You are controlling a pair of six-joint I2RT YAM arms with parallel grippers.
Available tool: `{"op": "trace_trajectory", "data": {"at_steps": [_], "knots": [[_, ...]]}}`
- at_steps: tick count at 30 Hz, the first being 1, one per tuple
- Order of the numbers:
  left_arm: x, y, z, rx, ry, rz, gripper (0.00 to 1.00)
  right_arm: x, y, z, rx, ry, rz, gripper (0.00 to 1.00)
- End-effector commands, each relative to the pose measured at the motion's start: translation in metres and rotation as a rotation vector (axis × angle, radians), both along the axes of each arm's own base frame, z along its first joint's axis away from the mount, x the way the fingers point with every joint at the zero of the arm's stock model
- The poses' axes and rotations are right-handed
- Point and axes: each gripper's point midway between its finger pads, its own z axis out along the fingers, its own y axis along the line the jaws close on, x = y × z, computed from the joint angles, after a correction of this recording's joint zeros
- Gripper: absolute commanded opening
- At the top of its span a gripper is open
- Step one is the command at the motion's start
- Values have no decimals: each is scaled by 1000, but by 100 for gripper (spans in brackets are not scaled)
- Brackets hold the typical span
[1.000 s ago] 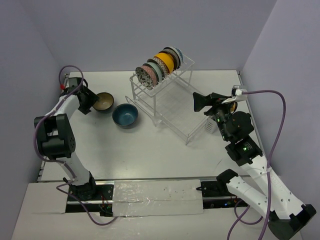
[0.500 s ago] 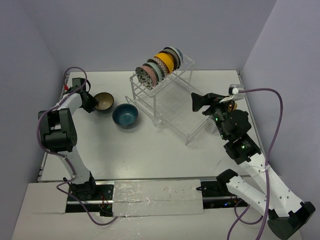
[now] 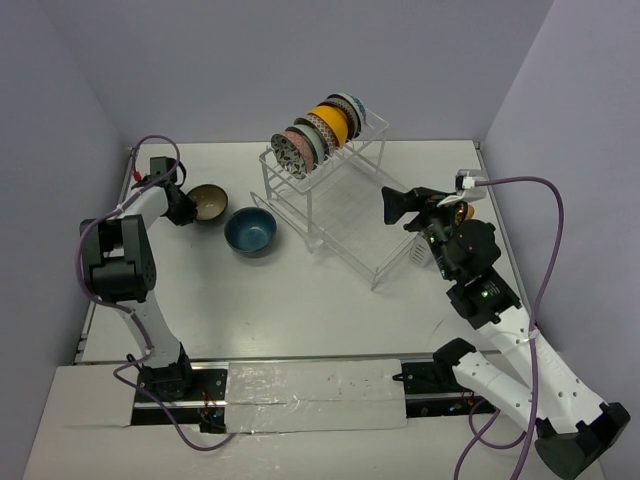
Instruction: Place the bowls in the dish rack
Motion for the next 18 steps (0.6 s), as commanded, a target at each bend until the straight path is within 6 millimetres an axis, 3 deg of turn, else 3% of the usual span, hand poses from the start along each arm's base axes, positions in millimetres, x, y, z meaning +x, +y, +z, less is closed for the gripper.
{"op": "trace_trajectory", "data": {"at_steps": [1, 3, 6, 8, 9, 11, 12, 18], "knots": [[3, 4, 41, 52, -78, -12, 0, -2, 0, 11, 14, -44, 11, 95], [0, 4, 53, 78, -92, -22, 0, -3, 6, 11, 3, -45, 41, 94], [-7, 2, 99, 160, -172, -45, 0, -5, 19, 12, -26, -46, 113, 92], [-13, -3, 116, 189, -204, -72, 0, -6, 26, 12, -42, -38, 146, 91], [-18, -9, 139, 224, -255, -102, 0, -7, 34, 13, -53, -31, 181, 91], [-28, -22, 151, 267, -287, -173, 0, -8, 46, 9, -82, -17, 232, 91], [-38, -35, 168, 295, -340, -209, 0, -10, 50, 10, -94, -11, 252, 90], [-88, -90, 224, 336, -576, -429, 0, -34, 110, -7, -232, 25, 467, 89]]}}
